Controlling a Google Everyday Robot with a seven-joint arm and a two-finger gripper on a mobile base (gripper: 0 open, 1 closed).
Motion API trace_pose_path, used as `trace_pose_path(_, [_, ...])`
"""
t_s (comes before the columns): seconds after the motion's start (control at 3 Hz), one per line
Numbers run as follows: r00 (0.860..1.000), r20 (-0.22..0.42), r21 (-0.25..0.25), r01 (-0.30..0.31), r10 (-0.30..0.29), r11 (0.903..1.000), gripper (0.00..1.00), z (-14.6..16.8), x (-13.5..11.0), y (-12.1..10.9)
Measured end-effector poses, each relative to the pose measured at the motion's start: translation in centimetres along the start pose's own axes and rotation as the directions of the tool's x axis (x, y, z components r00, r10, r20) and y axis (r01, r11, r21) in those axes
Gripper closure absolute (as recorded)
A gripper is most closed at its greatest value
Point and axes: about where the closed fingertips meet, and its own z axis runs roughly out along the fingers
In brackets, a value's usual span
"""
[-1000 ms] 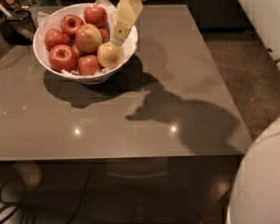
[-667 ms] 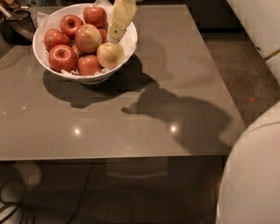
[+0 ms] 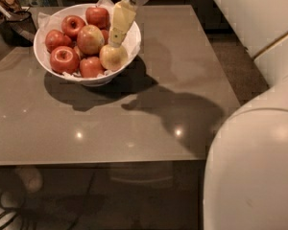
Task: Pick apple from white bowl
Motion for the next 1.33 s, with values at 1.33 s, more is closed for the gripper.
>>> trace_pose_path(1.33, [0.997,0.0,-0.129,-0.072,0.073,0.989,0.26,4.4,-0.7,1.9])
